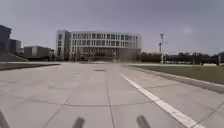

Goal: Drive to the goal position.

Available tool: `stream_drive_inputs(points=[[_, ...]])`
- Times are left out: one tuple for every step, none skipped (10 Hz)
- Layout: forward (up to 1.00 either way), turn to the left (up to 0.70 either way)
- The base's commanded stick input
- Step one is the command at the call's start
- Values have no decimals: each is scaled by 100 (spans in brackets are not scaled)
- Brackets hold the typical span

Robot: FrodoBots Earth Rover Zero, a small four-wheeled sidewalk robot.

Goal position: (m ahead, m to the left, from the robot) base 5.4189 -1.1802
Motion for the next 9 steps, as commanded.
stream_drive_inputs(points=[[70, 0], [70, 0], [70, 0], [70, 0], [70, 0], [70, 0], [70, 0], [70, 0], [70, 0]])
